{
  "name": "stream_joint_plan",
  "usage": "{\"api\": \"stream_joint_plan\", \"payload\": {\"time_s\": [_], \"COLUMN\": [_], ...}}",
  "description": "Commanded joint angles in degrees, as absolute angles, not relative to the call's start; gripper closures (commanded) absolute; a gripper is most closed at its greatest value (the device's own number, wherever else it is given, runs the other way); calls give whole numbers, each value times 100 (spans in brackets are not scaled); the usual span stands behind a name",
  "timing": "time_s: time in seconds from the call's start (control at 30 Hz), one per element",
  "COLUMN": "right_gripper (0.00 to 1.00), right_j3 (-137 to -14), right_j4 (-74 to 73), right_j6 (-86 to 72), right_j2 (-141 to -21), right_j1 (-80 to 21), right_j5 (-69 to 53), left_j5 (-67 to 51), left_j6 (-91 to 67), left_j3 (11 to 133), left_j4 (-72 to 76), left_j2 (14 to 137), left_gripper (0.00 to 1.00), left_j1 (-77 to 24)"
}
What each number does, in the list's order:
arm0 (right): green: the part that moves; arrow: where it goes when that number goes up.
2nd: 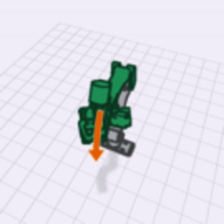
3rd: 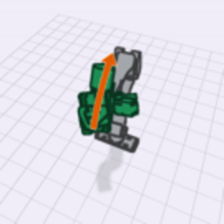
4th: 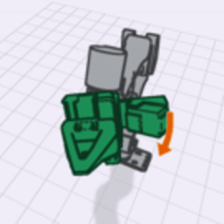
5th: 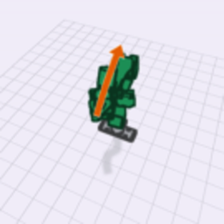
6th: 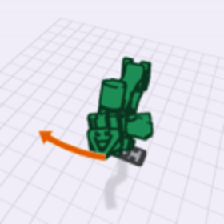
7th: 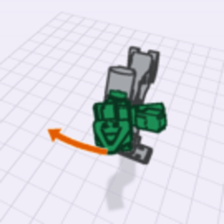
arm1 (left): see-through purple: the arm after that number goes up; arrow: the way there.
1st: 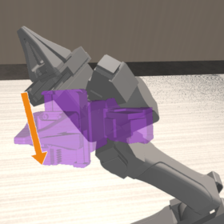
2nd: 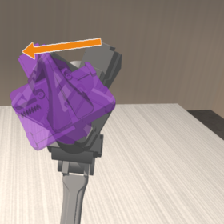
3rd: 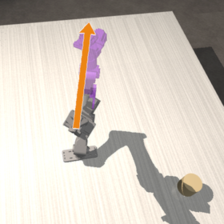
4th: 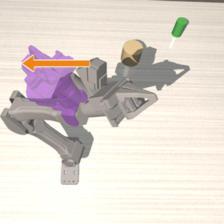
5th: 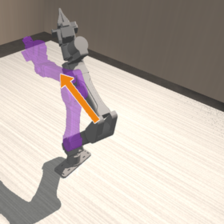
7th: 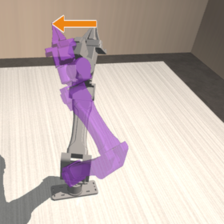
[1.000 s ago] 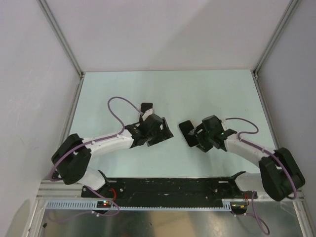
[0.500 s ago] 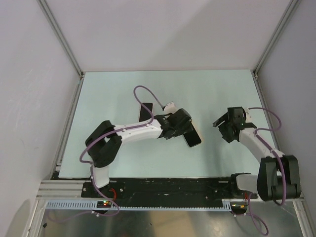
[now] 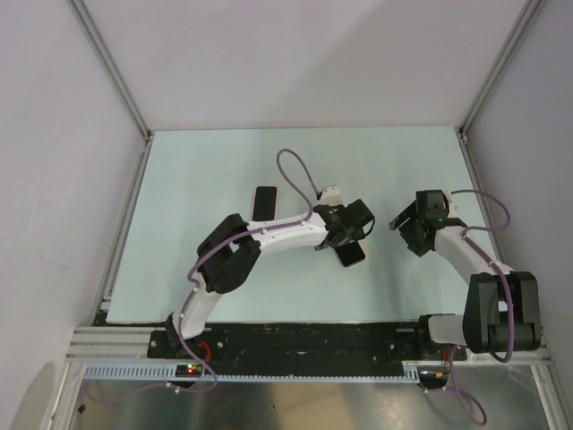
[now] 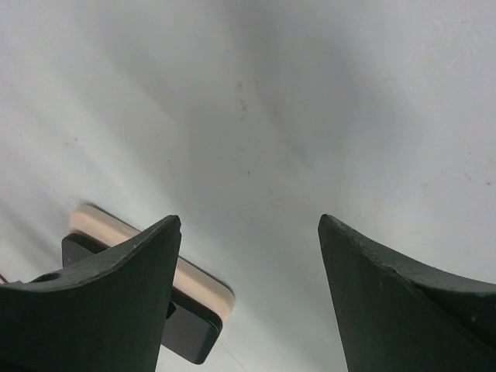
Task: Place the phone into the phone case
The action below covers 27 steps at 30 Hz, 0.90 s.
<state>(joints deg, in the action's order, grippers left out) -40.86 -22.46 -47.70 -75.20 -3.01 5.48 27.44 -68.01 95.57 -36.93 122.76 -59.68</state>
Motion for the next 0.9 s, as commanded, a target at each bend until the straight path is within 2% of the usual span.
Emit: {"api": "stream_joint_plan", "payload": {"time_s": [0.0, 0.27, 0.87], "right_gripper": [23, 23, 23], "right_j3": [-4289, -4193, -4008], "right_j4": [-2253, -2212, -2049], "right_j6": [-4568, -4512, -4450], "right_j2": [-7324, -7187, -7182], "right_j1": [-186, -67, -96], "right_j5": [556, 381, 273], "left_j5": [3117, 2957, 2768], "left_j6": [-6891, -6889, -6760], "left_j3": [10039, 10297, 10494], "left_j4": [-3949, -3999, -3991], "left_j2": [12522, 12828, 13110], "left_gripper": [1, 3, 19], "left_j1": [-6025, -6046, -6026]}}
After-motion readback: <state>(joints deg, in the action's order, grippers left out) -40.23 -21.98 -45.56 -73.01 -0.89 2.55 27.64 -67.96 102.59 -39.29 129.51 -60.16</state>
